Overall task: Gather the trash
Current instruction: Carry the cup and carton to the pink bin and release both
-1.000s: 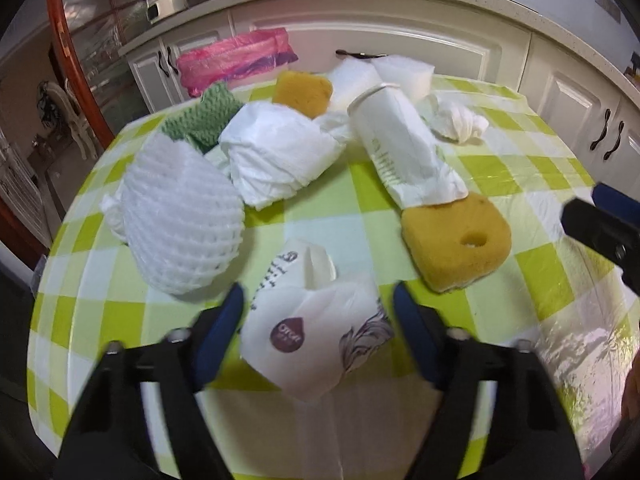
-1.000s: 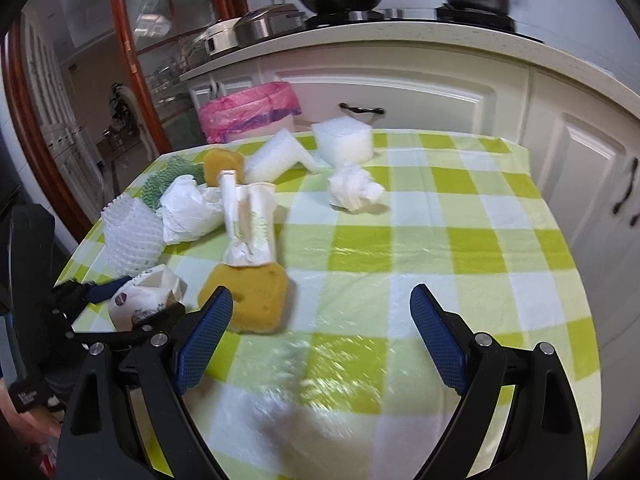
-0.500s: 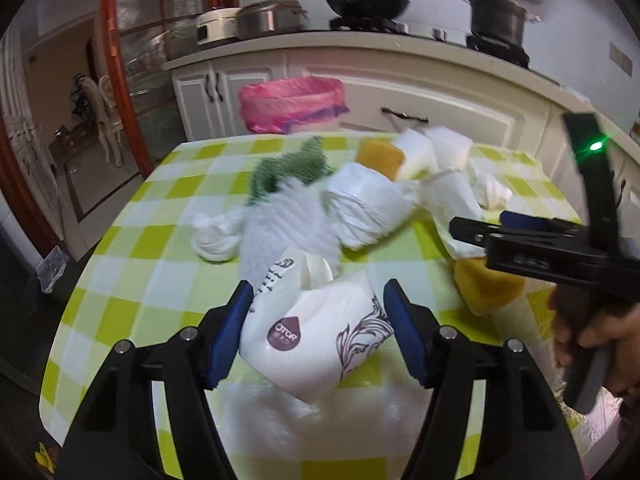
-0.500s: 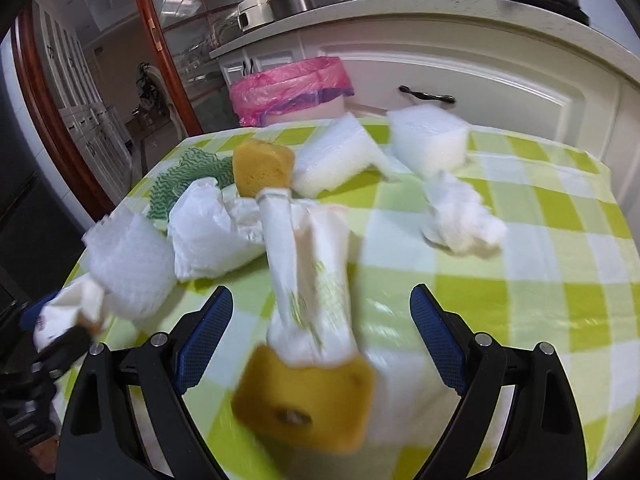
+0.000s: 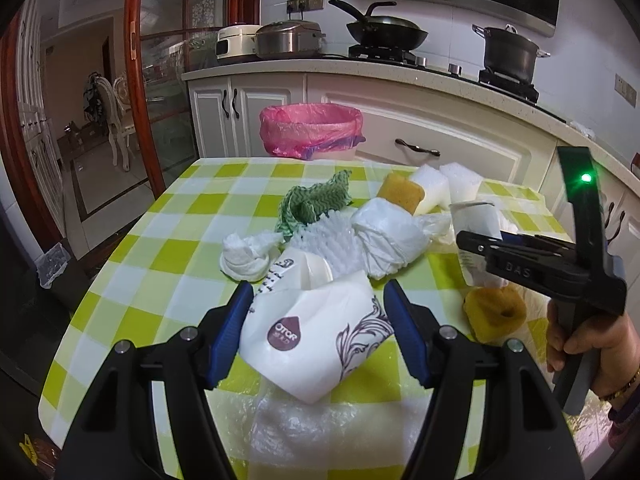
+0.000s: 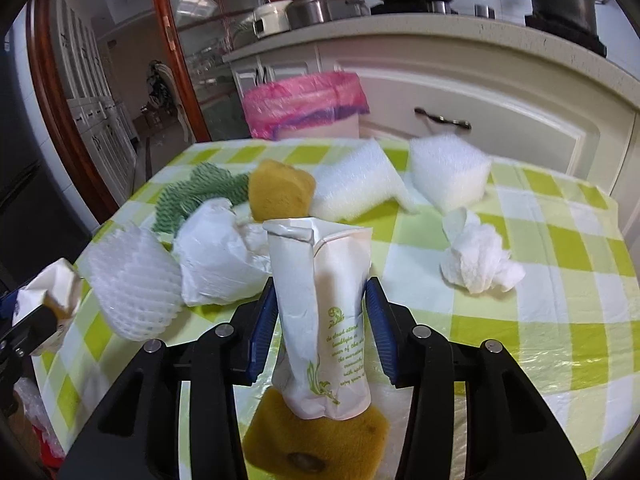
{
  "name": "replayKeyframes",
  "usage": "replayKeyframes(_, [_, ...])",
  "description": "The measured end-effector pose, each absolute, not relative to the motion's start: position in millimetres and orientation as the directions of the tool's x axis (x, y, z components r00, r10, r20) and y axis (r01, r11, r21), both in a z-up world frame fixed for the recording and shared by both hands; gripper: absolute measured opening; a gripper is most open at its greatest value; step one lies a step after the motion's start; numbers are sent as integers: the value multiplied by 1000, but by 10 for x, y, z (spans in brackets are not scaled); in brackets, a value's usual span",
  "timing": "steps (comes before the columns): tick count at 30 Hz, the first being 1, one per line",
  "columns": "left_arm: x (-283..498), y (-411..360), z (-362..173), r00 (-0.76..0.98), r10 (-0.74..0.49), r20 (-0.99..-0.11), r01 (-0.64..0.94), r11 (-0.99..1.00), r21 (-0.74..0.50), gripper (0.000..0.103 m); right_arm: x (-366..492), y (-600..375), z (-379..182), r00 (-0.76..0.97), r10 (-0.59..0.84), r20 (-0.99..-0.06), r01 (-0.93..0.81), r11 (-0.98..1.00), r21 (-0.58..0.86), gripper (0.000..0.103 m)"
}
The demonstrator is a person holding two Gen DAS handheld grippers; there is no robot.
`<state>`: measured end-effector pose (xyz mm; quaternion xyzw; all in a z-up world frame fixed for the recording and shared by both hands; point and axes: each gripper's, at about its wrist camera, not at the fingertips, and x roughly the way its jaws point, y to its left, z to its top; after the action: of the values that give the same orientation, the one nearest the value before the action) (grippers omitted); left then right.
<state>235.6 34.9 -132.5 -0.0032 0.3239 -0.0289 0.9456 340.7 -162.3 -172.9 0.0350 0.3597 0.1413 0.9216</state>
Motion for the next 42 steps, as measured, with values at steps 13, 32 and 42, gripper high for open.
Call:
replayKeyframes(13, [2851, 416, -917, 843, -78, -532, 52, 997, -64, 65, 3577, -1538, -1175, 768, 322, -554, -298, 945, 137, 43])
replayKeyframes(32, [4876, 731, -469, 908, -69, -413, 46, 997, -64, 65, 5307, -1204, -665, 813, 370, -450, -332, 929, 165, 44])
replayKeyframes(42, [6047, 929, -434, 911, -61, -409, 33, 997, -75, 65, 6342, -990, -511, 831, 374, -411, -350, 927, 136, 44])
